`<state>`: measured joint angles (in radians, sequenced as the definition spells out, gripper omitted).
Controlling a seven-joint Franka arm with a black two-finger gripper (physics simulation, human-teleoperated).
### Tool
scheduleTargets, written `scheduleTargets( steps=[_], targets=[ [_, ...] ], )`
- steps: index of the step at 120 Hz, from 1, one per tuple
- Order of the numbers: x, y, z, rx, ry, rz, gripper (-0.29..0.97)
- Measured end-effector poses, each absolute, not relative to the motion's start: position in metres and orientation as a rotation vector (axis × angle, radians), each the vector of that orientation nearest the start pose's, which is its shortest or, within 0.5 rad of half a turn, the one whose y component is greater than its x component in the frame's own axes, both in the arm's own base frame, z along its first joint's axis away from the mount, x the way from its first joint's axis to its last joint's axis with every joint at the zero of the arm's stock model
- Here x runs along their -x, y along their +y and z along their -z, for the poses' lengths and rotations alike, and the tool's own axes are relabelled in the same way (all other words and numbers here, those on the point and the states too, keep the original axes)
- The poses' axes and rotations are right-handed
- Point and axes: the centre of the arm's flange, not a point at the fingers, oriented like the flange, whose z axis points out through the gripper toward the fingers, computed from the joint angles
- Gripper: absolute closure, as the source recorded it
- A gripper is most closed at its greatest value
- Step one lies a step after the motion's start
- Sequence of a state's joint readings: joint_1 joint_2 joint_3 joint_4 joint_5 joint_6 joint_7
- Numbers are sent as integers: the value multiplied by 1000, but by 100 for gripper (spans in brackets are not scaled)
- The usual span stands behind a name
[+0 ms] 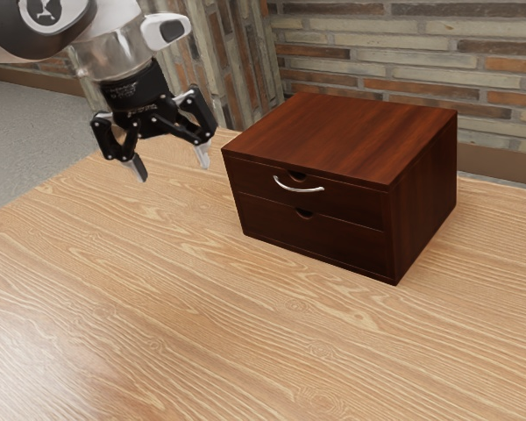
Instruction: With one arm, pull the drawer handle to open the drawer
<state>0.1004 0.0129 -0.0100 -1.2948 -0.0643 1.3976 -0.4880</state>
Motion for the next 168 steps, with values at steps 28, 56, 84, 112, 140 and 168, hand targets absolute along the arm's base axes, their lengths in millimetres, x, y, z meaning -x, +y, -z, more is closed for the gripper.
scheduleTargets(
  steps=[28,56,84,112,140,168],
  targets=[
    [-558,7,-705,2970,-1319,123,0],
    [-577,-3,-687,2845,-1641,169,0],
    [-569,16,-616,2706,-1965,279,0],
    [-586,7,-616,2673,-2154,483,0],
    [-595,-9,-585,2635,-2242,482,0],
    [-598,-7,-582,2591,-2326,518,0]
  ],
)
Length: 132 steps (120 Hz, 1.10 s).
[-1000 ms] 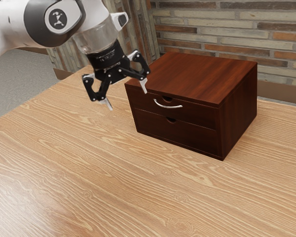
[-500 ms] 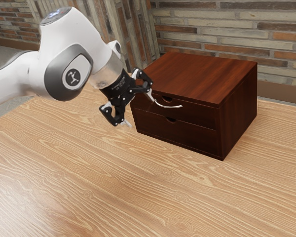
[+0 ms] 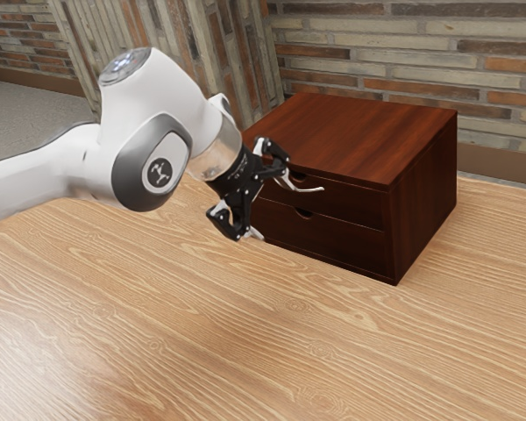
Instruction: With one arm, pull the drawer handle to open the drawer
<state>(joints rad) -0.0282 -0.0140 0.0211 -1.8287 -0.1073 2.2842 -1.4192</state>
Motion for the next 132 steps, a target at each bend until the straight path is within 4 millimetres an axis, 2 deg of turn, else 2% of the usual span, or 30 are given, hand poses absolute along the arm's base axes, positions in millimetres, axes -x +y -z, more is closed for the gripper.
scheduleTargets(
  steps=[35,70,82,106,132],
  targets=[
    [-604,14,-564,2501,-2421,524,0],
    [-615,35,-571,2438,-2495,582,0],
    [-617,33,-571,2438,-2500,582,0],
    [-625,12,-567,2474,-2479,565,0],
    [-629,25,-560,2432,-2511,553,0]
  ],
)
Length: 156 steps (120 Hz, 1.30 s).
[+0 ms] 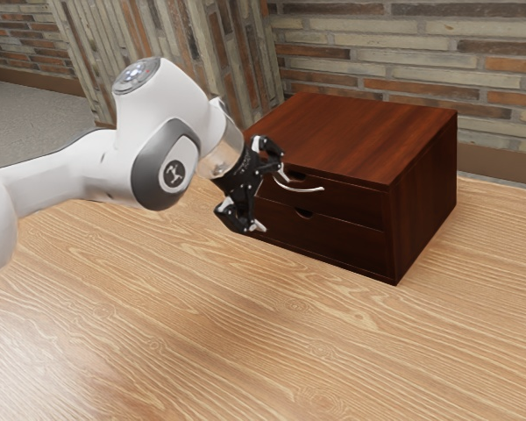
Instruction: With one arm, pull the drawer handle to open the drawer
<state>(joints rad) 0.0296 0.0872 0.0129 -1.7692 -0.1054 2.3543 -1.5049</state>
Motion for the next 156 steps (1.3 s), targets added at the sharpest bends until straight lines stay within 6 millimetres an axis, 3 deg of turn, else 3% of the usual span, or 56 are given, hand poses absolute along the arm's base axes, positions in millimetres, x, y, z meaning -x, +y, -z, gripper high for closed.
scheduleTargets(
  steps=[68,113,128,156],
  targets=[
    [-646,24,-561,-1873,1946,-434,0],
    [-652,28,-545,-1878,1970,-413,0],
    [-654,28,-550,-1873,1964,-421,0],
    [-659,29,-536,-1882,1980,-401,0]
  ],
)
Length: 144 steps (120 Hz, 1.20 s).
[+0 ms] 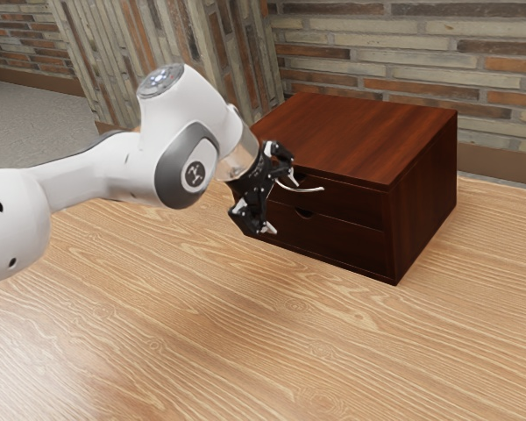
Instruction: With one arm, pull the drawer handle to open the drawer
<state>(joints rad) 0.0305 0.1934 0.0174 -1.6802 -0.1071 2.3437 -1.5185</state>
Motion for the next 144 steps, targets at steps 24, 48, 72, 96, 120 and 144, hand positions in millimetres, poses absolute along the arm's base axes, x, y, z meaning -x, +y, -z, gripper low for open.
scheduleTargets(
  steps=[24,48,72,96,120,144],
  targets=[
    [-659,29,-535,-1884,1983,-400,2],
    [-658,34,-535,-1888,1994,-398,15],
    [-651,39,-543,-1888,2010,-392,39],
    [-642,42,-545,-1885,2037,-363,65],
    [-634,41,-550,-1878,2046,-345,74],
    [-621,40,-555,-1878,2053,-338,76]
  ],
)
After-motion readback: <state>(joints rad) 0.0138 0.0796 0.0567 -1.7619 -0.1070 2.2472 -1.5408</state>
